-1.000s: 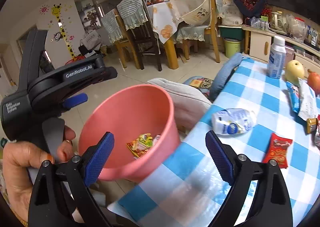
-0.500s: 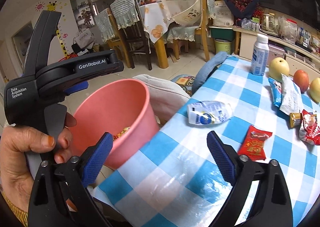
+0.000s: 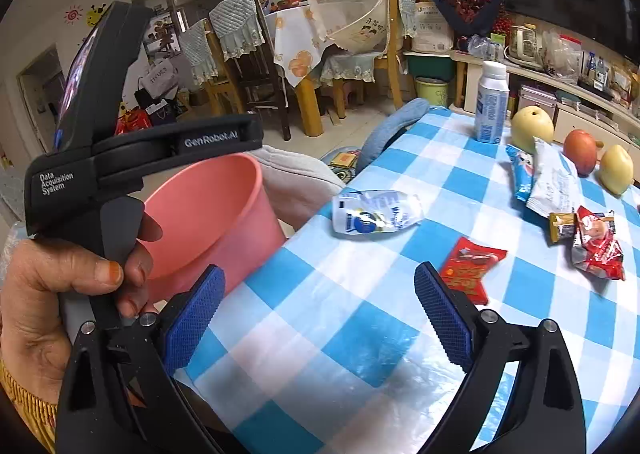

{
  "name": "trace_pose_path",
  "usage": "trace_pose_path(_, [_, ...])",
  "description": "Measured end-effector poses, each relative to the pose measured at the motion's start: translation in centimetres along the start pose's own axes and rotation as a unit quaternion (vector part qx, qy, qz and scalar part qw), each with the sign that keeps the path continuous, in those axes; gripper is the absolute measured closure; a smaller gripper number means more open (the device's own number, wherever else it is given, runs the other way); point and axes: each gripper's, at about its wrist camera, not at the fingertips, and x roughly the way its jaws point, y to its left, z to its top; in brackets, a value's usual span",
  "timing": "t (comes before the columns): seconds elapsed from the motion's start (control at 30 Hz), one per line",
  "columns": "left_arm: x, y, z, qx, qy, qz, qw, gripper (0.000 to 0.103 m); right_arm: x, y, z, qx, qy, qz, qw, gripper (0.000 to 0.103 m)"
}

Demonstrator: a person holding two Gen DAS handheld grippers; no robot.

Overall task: Collect trash
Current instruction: 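Move both tools back over the table toward the remaining trash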

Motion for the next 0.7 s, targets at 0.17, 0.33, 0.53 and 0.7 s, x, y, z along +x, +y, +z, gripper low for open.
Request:
trace_pose_path(0.17, [0.0,-2.1,-0.1,0.022,-0.001,-0.007,0.9997,0.010,-0.8,-0.8,-0.2,-0.005,-0.003,-0.003,1.000,0.009])
trace_pose_path(0.33, [0.1,-4.0,-0.3,0.046,-0.003,-0.010,0.9989,0.010,-1.5,-1.6,-0.5,-0.014,-0.010,-0.015,1.000,0.009])
trace_pose_path(0.53, [0.4,-5.6,-0.6,0.065,-0.001,-0.011,0.9978,0.010,-2.0,-3.1,-1.0,-0.005,-0.010,-0.019,1.000,0.009])
trace_pose_path(0.7, [0.7,-6.8,-0.7,0.078,0.000,-0.013,0.9969,0.010,-2.5,-4.5,-1.2,0.008,-0.011,-0.022,1.000,0.009])
